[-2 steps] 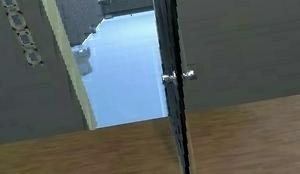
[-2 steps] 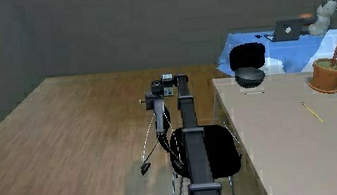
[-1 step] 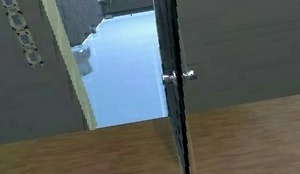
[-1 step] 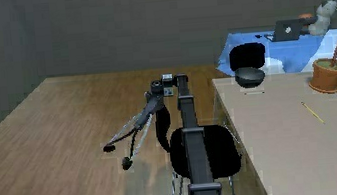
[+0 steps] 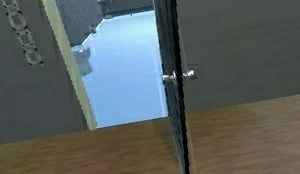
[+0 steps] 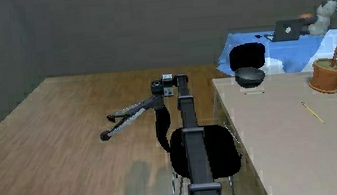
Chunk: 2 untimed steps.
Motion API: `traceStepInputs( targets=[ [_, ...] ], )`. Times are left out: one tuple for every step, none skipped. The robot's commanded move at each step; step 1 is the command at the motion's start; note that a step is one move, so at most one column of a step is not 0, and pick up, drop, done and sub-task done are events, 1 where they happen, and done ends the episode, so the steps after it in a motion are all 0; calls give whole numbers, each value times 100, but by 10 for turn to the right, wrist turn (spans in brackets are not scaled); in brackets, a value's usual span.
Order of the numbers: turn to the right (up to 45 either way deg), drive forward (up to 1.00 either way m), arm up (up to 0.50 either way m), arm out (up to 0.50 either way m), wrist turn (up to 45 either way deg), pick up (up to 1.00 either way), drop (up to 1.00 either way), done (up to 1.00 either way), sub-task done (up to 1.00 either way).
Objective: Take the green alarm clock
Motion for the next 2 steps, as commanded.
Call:
traceStepInputs(
  targets=[
    [0, 0, 0, 0, 450, 0, 0, 0, 0],
    [0, 0, 0, 0, 450, 0, 0, 0, 0]
  ],
)
